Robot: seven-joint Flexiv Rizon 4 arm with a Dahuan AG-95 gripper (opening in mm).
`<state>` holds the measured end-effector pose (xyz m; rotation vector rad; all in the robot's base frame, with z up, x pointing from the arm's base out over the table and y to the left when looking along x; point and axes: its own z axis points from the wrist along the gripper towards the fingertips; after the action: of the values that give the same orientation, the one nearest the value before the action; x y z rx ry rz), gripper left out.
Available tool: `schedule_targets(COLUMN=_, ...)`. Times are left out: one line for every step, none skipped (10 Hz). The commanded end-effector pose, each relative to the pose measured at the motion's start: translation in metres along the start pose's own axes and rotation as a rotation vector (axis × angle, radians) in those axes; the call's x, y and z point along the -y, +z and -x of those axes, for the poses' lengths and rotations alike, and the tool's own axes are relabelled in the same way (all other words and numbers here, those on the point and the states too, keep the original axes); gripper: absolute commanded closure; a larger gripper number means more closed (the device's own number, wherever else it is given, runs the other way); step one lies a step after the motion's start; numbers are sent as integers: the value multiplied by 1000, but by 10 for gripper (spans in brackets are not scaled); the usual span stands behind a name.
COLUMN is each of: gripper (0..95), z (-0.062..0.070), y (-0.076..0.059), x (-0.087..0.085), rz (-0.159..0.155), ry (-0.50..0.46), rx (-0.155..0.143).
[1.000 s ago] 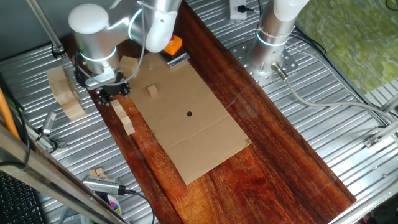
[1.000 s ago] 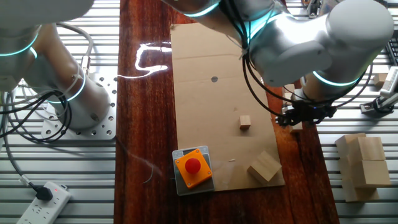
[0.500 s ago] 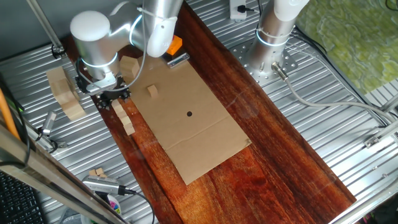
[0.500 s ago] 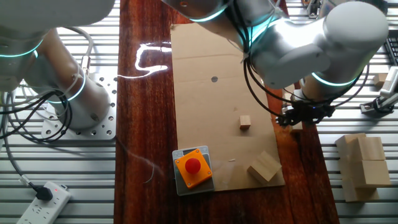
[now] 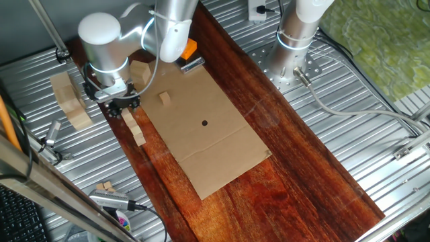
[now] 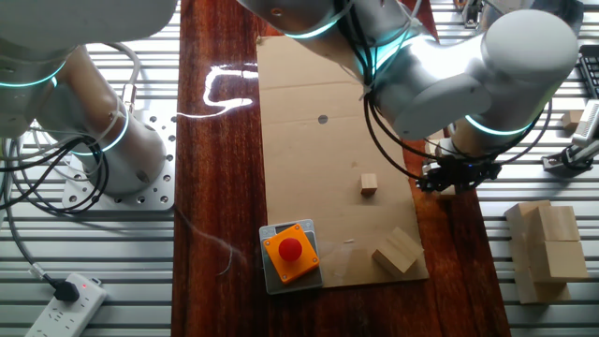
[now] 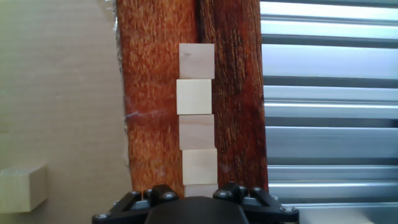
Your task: Stack the blocks into a pyramid shape
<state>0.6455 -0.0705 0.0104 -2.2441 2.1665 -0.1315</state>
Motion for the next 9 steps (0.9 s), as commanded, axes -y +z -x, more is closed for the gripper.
schedule_targets(gripper=950, z=0, y=-1, x=-1, rz=0, ry=-3, rx=-2)
schedule_targets(gripper=950, z=0, y=-1, x=-1, rz=-1, ry=-6, rx=-5)
schedule_targets(gripper=950, z=-1, y=-1, x=-1, rz=-2, ry=-9, rx=-5)
schedule_targets(gripper=950, z=-2, y=-3, x=-2, rz=-3, ry=-10, rx=1)
schedule_targets(gripper=950, z=-4, y=-5, x=-2, rz=-3, ry=-11, rx=6)
schedule_targets(gripper=950, z=-8, y=-11, x=-4, rz=1, ry=-11, rx=15)
schedule_targets(gripper=950, z=-10, y=-19, x=-5, rz=6, ry=-5, rx=13)
schedule_targets(gripper=950, z=-8, y=-29, x=-7, rz=10, ry=-4, rx=8)
schedule_targets(gripper=950, z=-7, y=-36, x=-9, rz=14, ry=0, rx=9)
